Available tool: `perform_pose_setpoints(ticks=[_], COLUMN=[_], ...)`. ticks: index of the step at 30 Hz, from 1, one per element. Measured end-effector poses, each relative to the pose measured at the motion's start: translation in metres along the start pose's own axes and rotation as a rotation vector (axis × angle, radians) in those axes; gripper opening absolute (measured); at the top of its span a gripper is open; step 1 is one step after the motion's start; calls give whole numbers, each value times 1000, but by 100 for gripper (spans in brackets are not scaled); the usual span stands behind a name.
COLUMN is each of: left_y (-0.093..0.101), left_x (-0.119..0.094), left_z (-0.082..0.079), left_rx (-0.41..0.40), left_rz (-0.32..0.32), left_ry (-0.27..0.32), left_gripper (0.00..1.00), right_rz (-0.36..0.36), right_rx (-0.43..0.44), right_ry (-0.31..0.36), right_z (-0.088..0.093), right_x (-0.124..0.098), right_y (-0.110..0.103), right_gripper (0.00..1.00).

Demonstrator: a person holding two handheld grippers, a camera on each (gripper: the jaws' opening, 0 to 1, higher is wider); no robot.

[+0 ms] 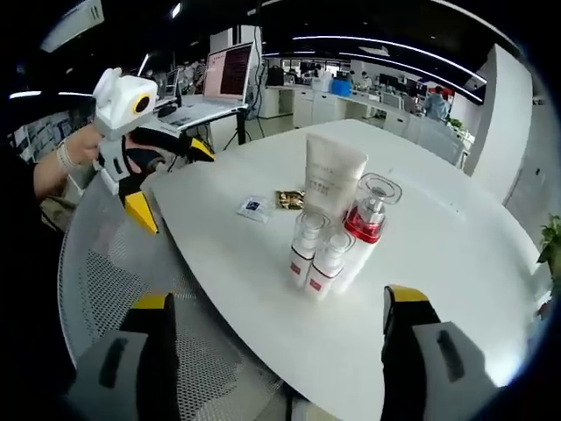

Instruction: Arrange the skincare products in the storage area until every visible bottle or jar stands upright without overlapping.

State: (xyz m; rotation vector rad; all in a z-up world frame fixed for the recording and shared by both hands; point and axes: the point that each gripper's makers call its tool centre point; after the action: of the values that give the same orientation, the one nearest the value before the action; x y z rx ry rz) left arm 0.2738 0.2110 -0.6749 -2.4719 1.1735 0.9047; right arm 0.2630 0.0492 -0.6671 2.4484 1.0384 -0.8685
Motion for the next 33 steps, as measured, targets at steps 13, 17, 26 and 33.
perform_pose_setpoints(ticks=[13,17,26,33], left_y=[-16,-24,-30,-28], left_x=[0,-1,-7,-6], left_z=[3,4,6,8], left_rx=[-25,-28,-41,-25], left_rz=[15,14,63,116], left_ry=[-8,-19,-20,-14], left_gripper=[95,97,97,97], right_rz=[7,15,44,68], right_rx=[22,52,86,94], right_ry=[-1,-12,-37,-47], right_z=[-10,-10,-15,-22], right_x=[12,16,17,14], right_y=[7,8,7,6], right_gripper=[99,100,100,100])
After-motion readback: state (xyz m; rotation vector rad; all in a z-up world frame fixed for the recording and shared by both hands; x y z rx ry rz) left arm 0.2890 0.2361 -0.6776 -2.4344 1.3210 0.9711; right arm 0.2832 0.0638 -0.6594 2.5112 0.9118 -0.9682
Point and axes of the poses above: the point that each gripper's makers call its tool centre point, and the gripper's own axes: x roughly forward along the fingers, y roughly to its right, z roughly out of its underside, and after that the axes turned 1 degree about z, right-handed
